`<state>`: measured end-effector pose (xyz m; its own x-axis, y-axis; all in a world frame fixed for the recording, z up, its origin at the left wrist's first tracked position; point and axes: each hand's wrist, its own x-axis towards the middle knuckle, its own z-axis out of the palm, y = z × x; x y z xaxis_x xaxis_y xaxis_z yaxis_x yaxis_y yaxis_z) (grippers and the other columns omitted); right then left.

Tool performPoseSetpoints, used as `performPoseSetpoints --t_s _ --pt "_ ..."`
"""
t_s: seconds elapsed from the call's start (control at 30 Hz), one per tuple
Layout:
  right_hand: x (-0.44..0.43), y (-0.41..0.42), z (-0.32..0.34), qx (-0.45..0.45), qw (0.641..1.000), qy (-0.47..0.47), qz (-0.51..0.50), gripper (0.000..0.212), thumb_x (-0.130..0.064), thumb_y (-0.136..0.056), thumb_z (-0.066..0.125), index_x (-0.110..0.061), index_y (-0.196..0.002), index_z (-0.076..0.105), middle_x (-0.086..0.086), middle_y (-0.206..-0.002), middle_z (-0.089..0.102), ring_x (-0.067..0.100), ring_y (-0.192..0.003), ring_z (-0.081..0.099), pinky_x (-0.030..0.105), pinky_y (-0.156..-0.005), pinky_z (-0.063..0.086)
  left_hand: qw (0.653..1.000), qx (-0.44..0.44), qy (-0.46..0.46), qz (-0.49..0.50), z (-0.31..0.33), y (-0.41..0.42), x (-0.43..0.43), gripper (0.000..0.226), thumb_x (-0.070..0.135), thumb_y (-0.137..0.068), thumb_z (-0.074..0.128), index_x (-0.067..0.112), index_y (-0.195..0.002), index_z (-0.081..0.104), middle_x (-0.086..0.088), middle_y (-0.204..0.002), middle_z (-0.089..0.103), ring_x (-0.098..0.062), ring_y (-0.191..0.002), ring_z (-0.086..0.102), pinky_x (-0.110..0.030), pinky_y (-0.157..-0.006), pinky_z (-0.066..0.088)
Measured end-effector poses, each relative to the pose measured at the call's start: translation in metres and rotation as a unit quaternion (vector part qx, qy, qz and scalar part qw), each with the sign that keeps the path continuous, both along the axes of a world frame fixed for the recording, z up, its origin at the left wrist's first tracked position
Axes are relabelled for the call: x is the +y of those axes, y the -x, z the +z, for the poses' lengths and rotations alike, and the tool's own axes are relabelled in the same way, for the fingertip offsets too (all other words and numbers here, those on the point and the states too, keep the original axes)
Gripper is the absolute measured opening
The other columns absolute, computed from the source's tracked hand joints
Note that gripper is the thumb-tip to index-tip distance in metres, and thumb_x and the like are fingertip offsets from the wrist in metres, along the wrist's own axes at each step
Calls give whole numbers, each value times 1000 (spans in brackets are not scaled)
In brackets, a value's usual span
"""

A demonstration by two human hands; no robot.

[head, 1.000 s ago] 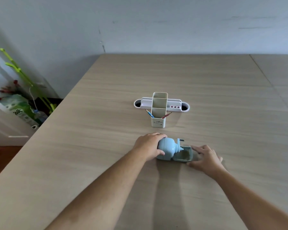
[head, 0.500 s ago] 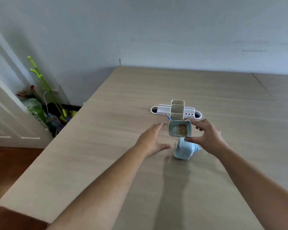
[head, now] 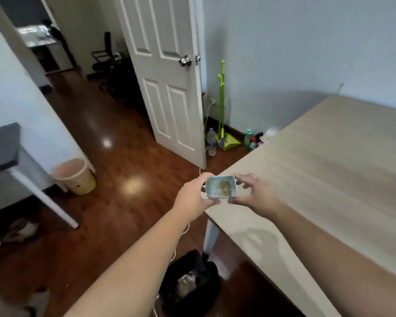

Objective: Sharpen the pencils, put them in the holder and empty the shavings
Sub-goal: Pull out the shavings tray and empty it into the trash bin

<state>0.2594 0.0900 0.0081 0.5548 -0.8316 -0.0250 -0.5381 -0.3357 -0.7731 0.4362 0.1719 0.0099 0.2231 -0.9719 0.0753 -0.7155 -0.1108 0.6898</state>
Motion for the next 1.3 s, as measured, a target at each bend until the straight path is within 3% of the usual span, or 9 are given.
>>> performPoseSetpoints --t_s 0.1,0.2,0.43,0.63,0.7,0.8,1.0,1.13,1.3 --pt "18 -63 -12 -69 981 -140 114 65 -15 -73 77 -22 -132 51 3 -116 62 11 -103 57 22 -87 47 996 26 -11 85 -20 -55 42 58 25 -63 84 34 -111 53 11 -102 69 -12 -95 62 -29 -84 48" --pt "33 -114 -38 -78 947 -273 150 44 -19 -86 63 -33 -127 52 5 -110 67 11 -94 62 19 -72 49 985 75 -33 149 -50 -90 78 57 22 -64 84 38 -108 52 15 -99 68 -11 -93 62 -25 -82 46" --pt "47 -173 -146 -10 899 -405 167 40 -12 -86 62 -24 -124 57 7 -102 66 13 -88 67 21 -71 52 950 113 -134 257 -154 -113 120 65 25 -65 82 38 -119 47 13 -112 66 -10 -102 61 -24 -79 45" --pt "49 -194 -267 86 946 -298 97 42 0 -78 69 -3 -119 62 19 -111 68 20 -94 61 28 -86 51 897 106 -335 270 -286 -100 141 61 33 -76 72 18 -129 46 -5 -132 52 -26 -121 52 -40 -99 46" --pt "52 -202 -311 128 952 -254 110 42 -1 -75 71 -2 -116 63 18 -112 68 21 -94 63 22 -83 47 876 116 -399 245 -332 -86 146 60 35 -78 71 12 -128 47 -11 -133 49 -30 -122 50 -41 -99 45" --pt "55 -209 -376 206 952 -144 173 45 -10 -73 73 -9 -116 62 12 -115 67 28 -104 62 36 -93 49 869 104 -435 210 -391 -70 149 57 36 -79 69 11 -125 48 -11 -133 47 -29 -126 47 -38 -96 45" --pt "69 -203 -477 279 896 63 340 43 -11 -75 67 -12 -115 52 8 -117 54 29 -109 50 42 -91 45 864 49 -491 104 -474 -61 152 83 39 -87 60 11 -149 13 -4 -159 15 -22 -145 20 -42 -112 28" --pt "75 -201 -515 329 859 91 381 45 -5 -75 65 -9 -117 47 11 -116 50 29 -109 46 39 -94 43 852 41 -516 76 -501 -59 162 85 39 -89 57 13 -151 4 -1 -161 2 -17 -148 5 -42 -116 19" --pt "80 -202 -527 333 863 91 368 47 -2 -75 64 -7 -118 46 13 -118 48 30 -108 45 38 -94 41 856 49 -509 76 -503 -57 164 83 34 -91 55 13 -151 1 0 -161 -3 -16 -148 1 -44 -118 16"
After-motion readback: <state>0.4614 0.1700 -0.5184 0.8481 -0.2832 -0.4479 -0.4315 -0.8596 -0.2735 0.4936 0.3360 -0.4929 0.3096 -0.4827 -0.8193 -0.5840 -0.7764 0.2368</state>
